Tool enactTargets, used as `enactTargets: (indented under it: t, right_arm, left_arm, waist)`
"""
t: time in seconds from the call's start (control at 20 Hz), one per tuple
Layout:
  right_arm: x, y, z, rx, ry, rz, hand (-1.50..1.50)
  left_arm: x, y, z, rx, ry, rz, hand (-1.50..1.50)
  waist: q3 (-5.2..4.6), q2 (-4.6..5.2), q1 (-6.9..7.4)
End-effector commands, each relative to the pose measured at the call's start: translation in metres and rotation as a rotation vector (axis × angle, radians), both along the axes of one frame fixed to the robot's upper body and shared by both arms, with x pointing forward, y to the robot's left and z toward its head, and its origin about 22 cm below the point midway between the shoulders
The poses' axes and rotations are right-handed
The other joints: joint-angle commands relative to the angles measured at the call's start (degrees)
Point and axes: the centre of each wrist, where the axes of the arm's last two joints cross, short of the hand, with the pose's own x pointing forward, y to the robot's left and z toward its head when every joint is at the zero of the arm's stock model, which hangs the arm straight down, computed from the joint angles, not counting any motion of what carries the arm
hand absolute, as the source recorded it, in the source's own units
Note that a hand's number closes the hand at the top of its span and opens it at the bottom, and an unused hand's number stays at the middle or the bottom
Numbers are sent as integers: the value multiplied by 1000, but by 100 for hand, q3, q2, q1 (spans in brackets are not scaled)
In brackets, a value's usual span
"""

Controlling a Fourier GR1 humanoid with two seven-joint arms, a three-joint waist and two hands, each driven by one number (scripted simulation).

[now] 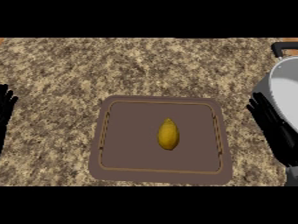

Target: Pick the lemon from the tray and place it in the pot

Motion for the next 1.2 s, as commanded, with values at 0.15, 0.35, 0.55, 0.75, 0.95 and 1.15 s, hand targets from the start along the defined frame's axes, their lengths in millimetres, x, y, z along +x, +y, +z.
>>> enactTargets:
  t: [0.15,0.35,0.55,0.75,0.95,1.15]
  right_arm:
    - [71,50,58,-71,-269,16,150]
    - [75,-3,90,-674,-402,-2,150]
    - [90,63,31,-367,-494,-72,-150]
    - [65,62,45,-344,-597,31,-150]
    - [69,69,85,-435,-533,170,-150]
    - [69,77,111,-622,-390,347,-150]
  left_arm:
    - [27,-39,26,-43,-53,1,0]
    - [37,-56,34,-121,-19,-48,0]
    - [43,-82,48,-143,21,-39,0]
    - [11,-73,41,-168,44,-37,0]
    - [51,-75,52,-150,32,-9,0]
    - [39,-78,62,-140,34,-35,0]
  waist:
    - [0,19,123]
    - [-27,30,91]
    - [5,18,114]
    - [-4,-31,52]
    - [-10,-13,-29]
    - [-18,-53,41]
